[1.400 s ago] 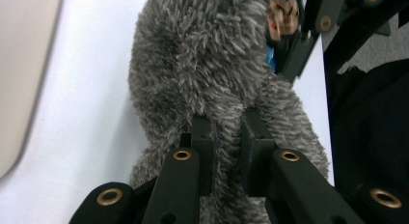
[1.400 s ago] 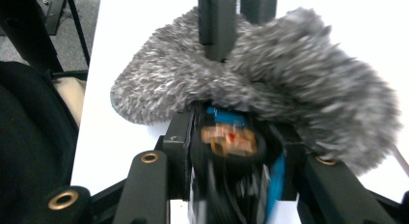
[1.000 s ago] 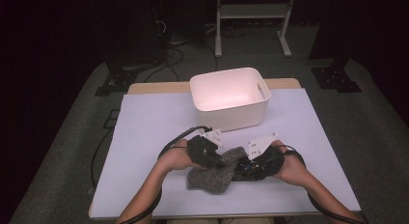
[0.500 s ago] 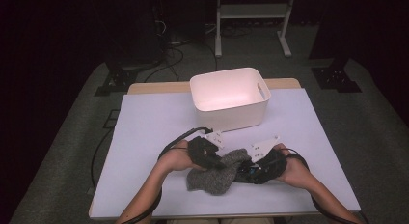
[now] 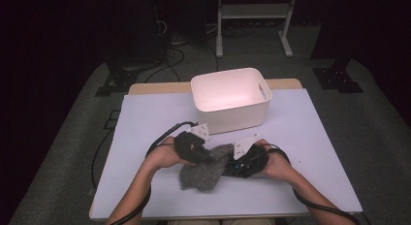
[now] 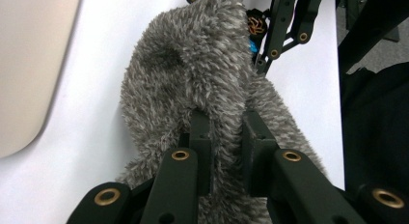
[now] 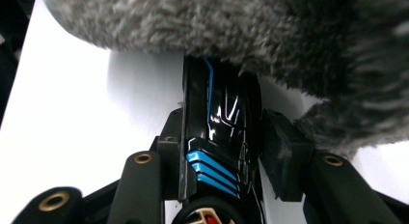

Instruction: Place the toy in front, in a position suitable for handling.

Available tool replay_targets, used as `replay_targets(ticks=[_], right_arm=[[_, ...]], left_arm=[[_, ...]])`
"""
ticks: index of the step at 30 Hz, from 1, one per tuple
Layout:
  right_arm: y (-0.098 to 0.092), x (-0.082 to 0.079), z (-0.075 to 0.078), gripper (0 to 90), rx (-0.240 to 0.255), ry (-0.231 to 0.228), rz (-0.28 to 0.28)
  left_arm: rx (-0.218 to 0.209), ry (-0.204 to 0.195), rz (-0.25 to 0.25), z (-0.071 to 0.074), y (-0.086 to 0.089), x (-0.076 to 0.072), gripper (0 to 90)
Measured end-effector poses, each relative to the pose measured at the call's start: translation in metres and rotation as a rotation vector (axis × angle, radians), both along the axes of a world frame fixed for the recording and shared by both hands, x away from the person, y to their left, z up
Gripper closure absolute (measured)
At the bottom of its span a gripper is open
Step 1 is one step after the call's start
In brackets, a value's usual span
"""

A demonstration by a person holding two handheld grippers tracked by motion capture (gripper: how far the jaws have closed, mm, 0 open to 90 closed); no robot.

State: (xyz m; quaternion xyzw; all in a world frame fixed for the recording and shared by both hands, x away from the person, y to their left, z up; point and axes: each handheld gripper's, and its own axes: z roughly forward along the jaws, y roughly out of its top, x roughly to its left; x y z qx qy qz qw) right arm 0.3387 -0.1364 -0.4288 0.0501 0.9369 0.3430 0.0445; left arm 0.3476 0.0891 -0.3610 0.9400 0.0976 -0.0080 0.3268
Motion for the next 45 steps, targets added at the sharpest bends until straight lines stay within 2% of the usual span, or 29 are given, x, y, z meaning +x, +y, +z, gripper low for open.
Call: replay_targets(ticks=[4,6,8,10,15,17,19,22,24,26,27,36,39,41,45], right_arm=[[0.001,0.001,-0.001,52.7,0.017,0.031,-0.02],[-0.003,0.001,0.0,44.0,0.036,0.076,-0.029],[-0.01,-0.002,0.001,40.4,0.053,0.095,-0.042],[-0.019,-0.004,0.002,36.5,0.071,0.138,-0.057],[-0.034,-0.009,0.009,30.6,0.11,0.187,-0.09],[-0.039,-0.01,0.011,28.1,0.115,0.216,-0.11],[-0.041,-0.011,0.01,26.6,0.108,0.227,-0.127],[-0.042,-0.013,0.008,24.1,0.102,0.236,-0.139],[-0.041,-0.015,0.006,21.7,0.088,0.227,-0.14],[-0.04,-0.016,0.003,19.5,0.079,0.23,-0.145],[-0.039,-0.018,0.001,18.0,0.065,0.217,-0.148],[-0.032,-0.027,-0.012,15.8,0.027,0.202,-0.132],[-0.031,-0.03,-0.016,15.7,0.026,0.214,-0.129],[-0.03,-0.032,-0.017,15.2,0.025,0.199,-0.133],[-0.031,-0.034,-0.016,14.8,0.031,0.215,-0.142]], left_arm=[[0.021,0.007,0.0,-0.005,-0.002,0.001,78.4],[0.033,0.007,-0.008,-0.01,-0.005,0.0,78.2],[0.033,0.006,-0.011,-0.01,-0.006,-0.001,78.2],[0.034,0.01,-0.012,-0.01,-0.006,-0.004,78.2],[0.039,0.024,-0.046,-0.01,-0.005,-0.013,78.1],[0.041,0.03,-0.059,-0.01,-0.005,-0.016,78.0],[0.049,0.046,-0.081,-0.011,-0.005,-0.02,78.0],[0.055,0.051,-0.104,-0.012,-0.004,-0.026,78.0],[0.045,0.048,-0.095,-0.013,-0.004,-0.028,78.0],[0.04,0.061,-0.106,-0.015,-0.003,-0.03,78.0],[0.039,0.067,-0.112,-0.015,-0.002,-0.031,77.9],[0.028,0.095,-0.139,-0.021,0.0,-0.038,76.5],[0.02,0.093,-0.134,-0.021,0.001,-0.038,76.6],[0.024,0.098,-0.141,-0.022,0.0,-0.039,76.6],[0.03,0.103,-0.152,-0.023,-0.001,-0.04,76.6]])
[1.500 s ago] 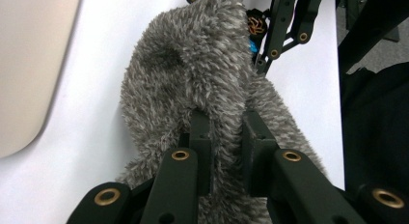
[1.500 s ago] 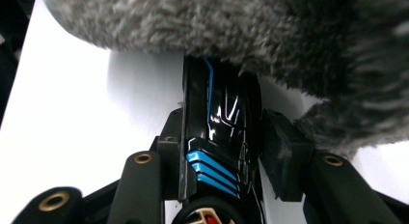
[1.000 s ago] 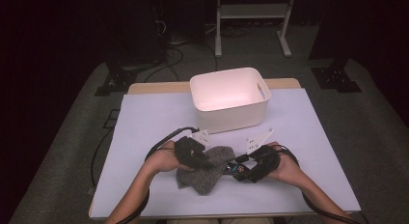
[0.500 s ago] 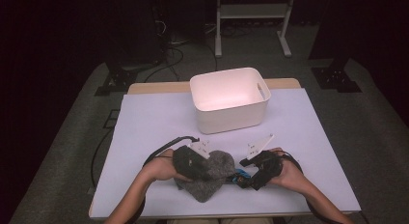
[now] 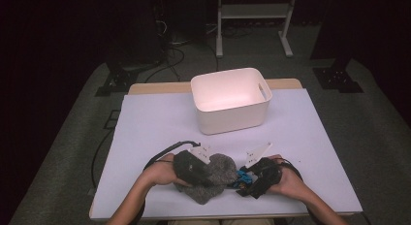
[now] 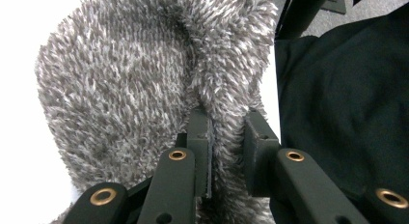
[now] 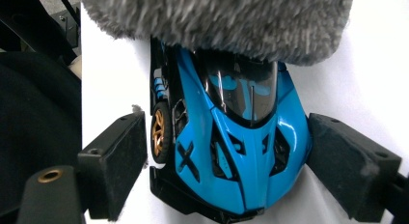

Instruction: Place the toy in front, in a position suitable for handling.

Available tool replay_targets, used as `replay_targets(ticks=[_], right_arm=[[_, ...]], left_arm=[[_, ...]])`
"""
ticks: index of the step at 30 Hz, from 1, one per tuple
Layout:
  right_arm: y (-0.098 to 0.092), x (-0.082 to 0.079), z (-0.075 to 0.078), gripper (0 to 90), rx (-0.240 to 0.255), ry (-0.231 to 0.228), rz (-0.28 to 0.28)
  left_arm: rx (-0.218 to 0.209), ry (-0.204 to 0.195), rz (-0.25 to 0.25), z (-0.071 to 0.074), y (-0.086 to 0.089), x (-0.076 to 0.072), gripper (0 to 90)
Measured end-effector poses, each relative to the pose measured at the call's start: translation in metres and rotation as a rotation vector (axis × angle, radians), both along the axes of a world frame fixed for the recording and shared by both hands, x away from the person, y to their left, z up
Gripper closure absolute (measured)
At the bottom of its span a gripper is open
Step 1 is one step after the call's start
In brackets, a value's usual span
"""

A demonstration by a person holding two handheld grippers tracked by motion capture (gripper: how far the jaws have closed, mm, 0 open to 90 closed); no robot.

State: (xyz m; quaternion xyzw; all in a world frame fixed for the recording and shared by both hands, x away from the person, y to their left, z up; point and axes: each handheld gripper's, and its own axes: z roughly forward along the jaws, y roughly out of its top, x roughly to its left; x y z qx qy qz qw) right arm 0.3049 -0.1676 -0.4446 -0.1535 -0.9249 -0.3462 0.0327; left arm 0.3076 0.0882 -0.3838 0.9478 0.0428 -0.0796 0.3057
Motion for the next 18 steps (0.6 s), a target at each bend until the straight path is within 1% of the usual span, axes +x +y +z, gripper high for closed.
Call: replay_targets(ticks=[3,6,8,10,11,13,16,18], right_arm=[[-0.0003,-0.0007,0.0002,14.7,0.001,-0.003,-0.001],[-0.0006,-0.0024,0.0009,15.6,0.0,-0.007,-0.001],[-0.0012,-0.004,0.0014,17.9,0.002,-0.012,0.0],[-0.0026,-0.0063,0.0017,19.7,0.002,-0.035,0.001],[-0.0028,-0.007,0.0012,19.7,0.003,-0.039,0.001],[-0.0028,-0.0079,-0.0007,18.9,-0.008,-0.047,0.003],[-0.0034,-0.0088,-0.0027,20.0,-0.02,-0.08,0.008],[-0.0024,-0.0092,-0.0027,20.3,-0.024,-0.084,0.01]], left_arm=[[-0.004,0.001,0.002,-0.0007,0.0003,-0.0007,76.7],[0.001,0.018,-0.019,-0.0038,0.0002,-0.0035,76.6],[0.006,0.022,-0.027,-0.0062,-0.0001,-0.0063,76.7],[0.006,0.02,-0.031,-0.0075,-0.0002,-0.0076,76.7],[0.003,0.019,-0.028,-0.0077,-0.0003,-0.0074,76.7],[-0.003,0.008,-0.021,-0.0052,-0.0007,-0.0062,76.8],[-0.017,-0.003,-0.007,-0.0011,-0.0012,-0.0043,76.8],[-0.018,-0.014,-0.002,0.0016,-0.0039,-0.0019,76.8]])
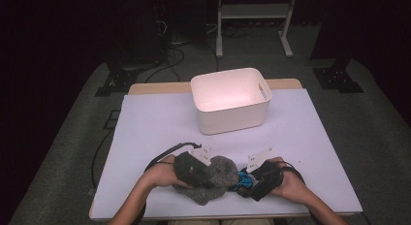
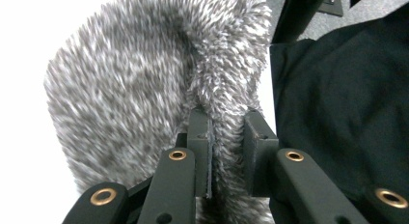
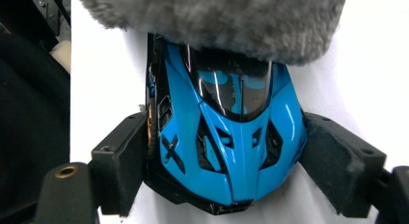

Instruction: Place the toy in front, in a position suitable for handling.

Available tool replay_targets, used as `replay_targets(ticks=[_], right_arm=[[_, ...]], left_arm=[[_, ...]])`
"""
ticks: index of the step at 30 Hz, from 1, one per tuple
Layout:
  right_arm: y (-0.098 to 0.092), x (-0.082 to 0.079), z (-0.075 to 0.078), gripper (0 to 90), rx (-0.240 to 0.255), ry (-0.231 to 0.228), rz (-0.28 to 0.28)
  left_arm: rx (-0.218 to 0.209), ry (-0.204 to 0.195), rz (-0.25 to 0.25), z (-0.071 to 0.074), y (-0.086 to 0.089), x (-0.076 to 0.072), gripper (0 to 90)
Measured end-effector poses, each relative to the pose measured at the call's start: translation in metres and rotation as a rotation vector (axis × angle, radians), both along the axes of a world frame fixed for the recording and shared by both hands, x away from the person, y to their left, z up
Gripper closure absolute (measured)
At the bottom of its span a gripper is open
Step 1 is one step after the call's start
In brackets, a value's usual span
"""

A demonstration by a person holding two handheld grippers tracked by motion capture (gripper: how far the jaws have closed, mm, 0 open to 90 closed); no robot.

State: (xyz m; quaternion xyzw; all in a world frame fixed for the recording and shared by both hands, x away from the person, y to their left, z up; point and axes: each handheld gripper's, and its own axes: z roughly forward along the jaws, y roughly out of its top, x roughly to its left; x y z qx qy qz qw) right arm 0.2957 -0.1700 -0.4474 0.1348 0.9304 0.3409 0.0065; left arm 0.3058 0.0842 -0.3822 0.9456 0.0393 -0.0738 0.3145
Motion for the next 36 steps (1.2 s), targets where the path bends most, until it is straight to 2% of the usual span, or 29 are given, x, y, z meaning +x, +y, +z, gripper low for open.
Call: replay_targets(ticks=[2,5,11,15,18,20,21,24,28,29,30,33,36], right_arm=[[0.001,-0.002,0.0,20.5,-0.01,-0.019,0.011],[0.002,-0.006,-0.001,20.7,-0.026,-0.063,0.023],[0.003,-0.004,-0.001,20.1,-0.024,-0.06,0.038],[0.007,-0.006,-0.005,19.8,-0.037,-0.069,0.053],[0.006,-0.006,-0.005,20.4,-0.036,-0.072,0.054],[0.006,-0.006,-0.004,20.6,-0.038,-0.081,0.062],[0.007,-0.006,-0.004,20.7,-0.045,-0.101,0.076],[0.011,-0.003,-0.002,20.7,-0.061,-0.107,0.087],[0.018,0.007,0.001,20.7,-0.085,-0.141,0.101],[0.02,0.009,0.001,20.7,-0.088,-0.134,0.109],[0.02,0.01,0.0,20.7,-0.089,-0.128,0.114],[0.018,0.011,-0.001,20.8,-0.074,-0.113,0.113],[0.016,0.011,-0.001,20.8,-0.064,-0.118,0.109]], left_arm=[[-0.008,-0.002,-0.003,0.002,-0.004,0.002,76.6],[0.01,-0.005,-0.004,-0.002,-0.012,0.005,76.7],[0.011,-0.023,0.012,-0.006,-0.027,0.014,76.5],[0.041,-0.048,0.002,-0.01,-0.045,0.015,73.5],[0.061,-0.059,0.021,-0.011,-0.052,0.015,62.2],[0.084,-0.046,0.059,-0.013,-0.055,0.017,49.2],[0.084,-0.045,0.053,-0.014,-0.055,0.017,48.4],[0.083,-0.034,0.052,-0.014,-0.056,0.02,51.5],[0.08,-0.058,0.039,-0.012,-0.059,0.025,65.3],[0.077,-0.059,0.036,-0.013,-0.059,0.025,66.9],[0.066,-0.065,0.03,-0.013,-0.057,0.026,68.2],[0.077,-0.084,0.035,-0.011,-0.049,0.025,74.3],[0.085,-0.064,0.064,-0.011,-0.032,0.025,75.1]])
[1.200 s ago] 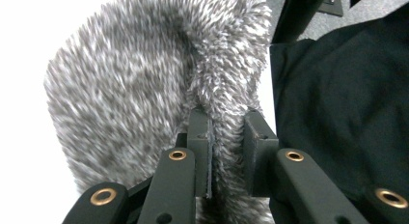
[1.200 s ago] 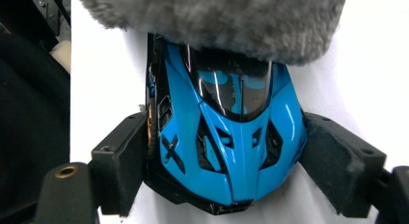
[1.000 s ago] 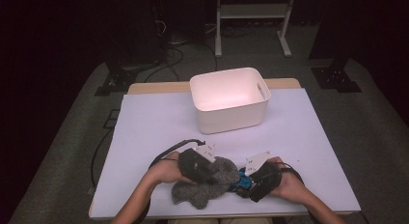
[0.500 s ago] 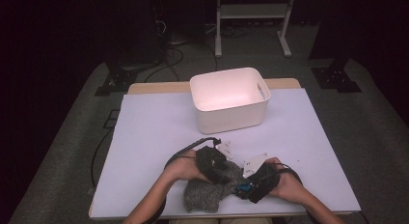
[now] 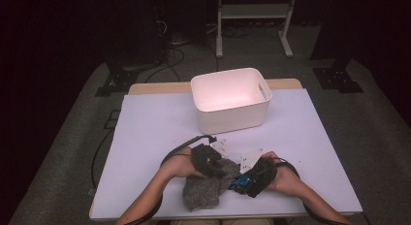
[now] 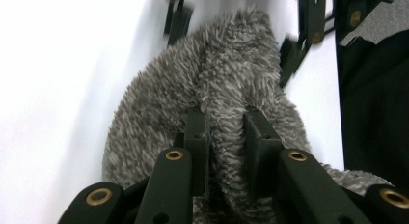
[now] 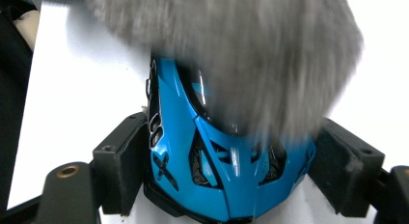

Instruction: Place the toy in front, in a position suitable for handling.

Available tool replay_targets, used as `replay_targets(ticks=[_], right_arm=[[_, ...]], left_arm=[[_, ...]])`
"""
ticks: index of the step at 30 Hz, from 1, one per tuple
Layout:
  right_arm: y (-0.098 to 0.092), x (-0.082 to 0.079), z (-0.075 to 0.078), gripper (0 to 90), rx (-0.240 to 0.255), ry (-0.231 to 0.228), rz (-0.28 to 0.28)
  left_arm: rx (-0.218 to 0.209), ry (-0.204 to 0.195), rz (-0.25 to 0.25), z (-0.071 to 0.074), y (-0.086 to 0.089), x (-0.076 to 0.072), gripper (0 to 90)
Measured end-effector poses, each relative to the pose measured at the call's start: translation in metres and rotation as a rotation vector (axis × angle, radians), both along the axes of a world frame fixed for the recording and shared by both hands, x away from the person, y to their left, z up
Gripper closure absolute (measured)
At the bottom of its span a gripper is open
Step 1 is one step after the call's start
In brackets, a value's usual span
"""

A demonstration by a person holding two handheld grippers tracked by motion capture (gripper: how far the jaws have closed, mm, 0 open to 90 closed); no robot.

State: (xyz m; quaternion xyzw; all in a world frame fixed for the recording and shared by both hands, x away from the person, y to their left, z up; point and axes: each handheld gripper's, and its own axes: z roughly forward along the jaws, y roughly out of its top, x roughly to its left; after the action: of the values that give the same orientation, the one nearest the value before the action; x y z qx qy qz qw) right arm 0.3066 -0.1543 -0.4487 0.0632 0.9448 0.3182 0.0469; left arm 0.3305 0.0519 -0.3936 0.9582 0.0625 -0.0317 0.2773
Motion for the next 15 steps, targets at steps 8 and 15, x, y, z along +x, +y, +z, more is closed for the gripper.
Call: replay_targets(ticks=[8,15], right_arm=[[-0.003,-0.003,0.002,20.7,-0.013,-0.043,0.005],[0.012,-0.003,0.006,15.3,-0.027,-0.007,0.008]], left_arm=[[-0.048,0.025,0.084,-0.009,0.042,-0.004,75.1],[-0.061,0.023,0.075,-0.007,0.04,-0.005,75.4]])
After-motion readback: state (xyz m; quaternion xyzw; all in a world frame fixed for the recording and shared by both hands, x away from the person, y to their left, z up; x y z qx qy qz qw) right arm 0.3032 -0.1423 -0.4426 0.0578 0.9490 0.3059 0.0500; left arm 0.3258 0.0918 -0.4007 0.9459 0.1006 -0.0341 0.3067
